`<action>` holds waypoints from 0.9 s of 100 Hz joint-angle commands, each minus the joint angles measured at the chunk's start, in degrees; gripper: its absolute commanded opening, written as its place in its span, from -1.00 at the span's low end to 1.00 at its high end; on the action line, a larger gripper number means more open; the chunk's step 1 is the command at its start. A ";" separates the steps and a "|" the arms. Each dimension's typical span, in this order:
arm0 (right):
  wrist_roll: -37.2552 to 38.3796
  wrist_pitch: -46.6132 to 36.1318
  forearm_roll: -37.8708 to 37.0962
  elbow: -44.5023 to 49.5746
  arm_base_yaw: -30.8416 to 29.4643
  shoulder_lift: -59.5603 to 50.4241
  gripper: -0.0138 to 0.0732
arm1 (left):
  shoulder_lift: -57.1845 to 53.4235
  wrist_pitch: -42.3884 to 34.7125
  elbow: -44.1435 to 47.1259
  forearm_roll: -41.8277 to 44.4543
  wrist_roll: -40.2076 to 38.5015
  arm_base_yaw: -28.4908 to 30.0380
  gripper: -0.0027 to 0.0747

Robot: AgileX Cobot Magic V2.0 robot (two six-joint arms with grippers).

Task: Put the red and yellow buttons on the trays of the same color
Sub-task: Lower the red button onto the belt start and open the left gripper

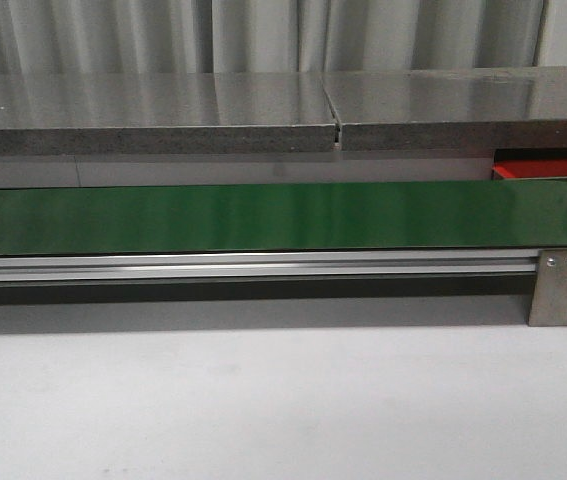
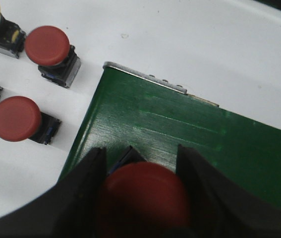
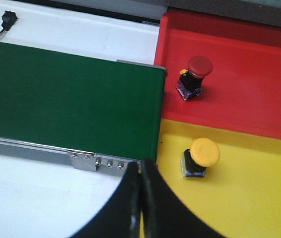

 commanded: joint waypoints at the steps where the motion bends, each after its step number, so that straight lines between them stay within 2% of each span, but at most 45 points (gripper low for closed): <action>1: -0.45 -3.20 1.13 -1.42 -0.03 -0.56 -0.84 | -1.06 -1.97 -1.99 -0.26 -0.01 -0.41 -0.98; 41: -0.45 -3.20 1.13 -1.42 -0.03 -0.56 -0.84 | 3.14 -1.29 -1.99 -0.17 -0.01 -0.41 -0.98; 49: -0.45 -3.20 1.13 -1.42 -0.03 -0.56 -0.84 | 3.65 -0.56 -1.99 -0.17 -0.01 -0.41 -0.91; 58: -0.45 -3.20 1.13 -1.42 -0.03 -0.56 -0.84 | 3.65 -0.56 -1.99 -0.17 0.61 -0.41 -0.58; 71: -0.45 -3.20 1.13 -1.42 -0.03 -0.56 -0.84 | 3.65 -0.31 -2.45 -0.43 1.11 -0.41 0.20; 76: -0.45 -3.20 1.13 -1.42 -0.03 -0.56 -0.84 | 3.65 0.12 -2.96 -0.57 1.11 -0.41 0.44; 83: -0.45 -3.20 1.13 -1.42 -0.03 -0.56 -0.84 | 3.65 1.02 -3.87 -1.76 1.11 -0.41 0.62; 90: -0.45 -3.20 1.13 -1.42 -0.03 -0.56 -0.84 | 3.65 2.02 -5.23 -3.28 1.26 -0.41 0.65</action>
